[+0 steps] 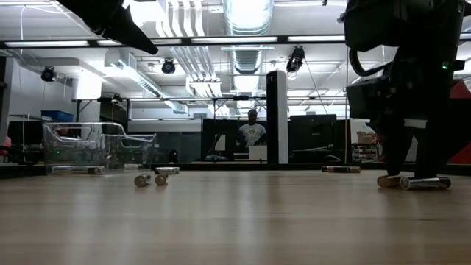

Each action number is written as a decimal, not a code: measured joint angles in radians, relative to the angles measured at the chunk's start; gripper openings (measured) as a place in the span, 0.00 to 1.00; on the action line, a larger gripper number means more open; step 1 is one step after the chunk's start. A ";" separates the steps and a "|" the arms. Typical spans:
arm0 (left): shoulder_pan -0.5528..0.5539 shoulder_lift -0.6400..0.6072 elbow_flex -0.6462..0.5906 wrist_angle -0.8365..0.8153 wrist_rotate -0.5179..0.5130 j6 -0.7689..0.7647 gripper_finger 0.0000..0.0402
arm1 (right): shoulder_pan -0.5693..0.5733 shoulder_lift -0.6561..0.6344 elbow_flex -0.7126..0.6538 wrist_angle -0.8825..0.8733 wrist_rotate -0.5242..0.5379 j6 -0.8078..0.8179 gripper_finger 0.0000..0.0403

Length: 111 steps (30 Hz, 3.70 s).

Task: Sort batteries
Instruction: Put the copper and black battery into the blue bin

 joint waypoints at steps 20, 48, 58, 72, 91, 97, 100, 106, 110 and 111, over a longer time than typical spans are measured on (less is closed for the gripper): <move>0.000 0.000 0.000 0.002 0.000 0.000 0.22 | -0.064 0.036 0.019 0.048 0.041 -0.161 0.42; -0.021 0.087 0.001 -0.069 0.297 -0.188 0.02 | -0.194 0.099 0.272 0.569 0.049 -0.024 0.13; -0.021 0.087 0.000 -0.115 0.297 -0.210 0.00 | -0.203 0.229 0.324 0.721 0.048 -0.053 0.03; -0.021 0.092 -0.005 -0.175 0.297 -0.232 0.00 | -0.220 0.438 0.539 0.721 0.045 -0.116 0.03; -0.021 0.088 -0.005 -0.206 0.243 -0.252 0.00 | -0.264 0.559 0.624 0.721 0.082 -0.119 0.03; -0.021 0.088 -0.005 -0.207 0.243 -0.252 0.00 | -0.262 0.559 0.623 0.721 0.074 -0.127 0.03; -0.021 0.088 -0.005 -0.207 0.243 -0.252 0.00 | -0.262 0.559 0.620 0.720 0.069 -0.129 0.03; -0.021 0.088 -0.005 -0.207 0.243 -0.252 0.00 | -0.262 0.562 0.619 0.722 0.067 -0.129 0.03; -0.022 0.088 -0.005 -0.208 0.243 -0.252 0.00 | -0.262 0.576 0.619 0.727 0.067 -0.129 0.03; -0.021 0.088 -0.005 -0.208 0.243 -0.252 0.00 | -0.262 0.579 0.619 0.728 0.068 -0.128 0.03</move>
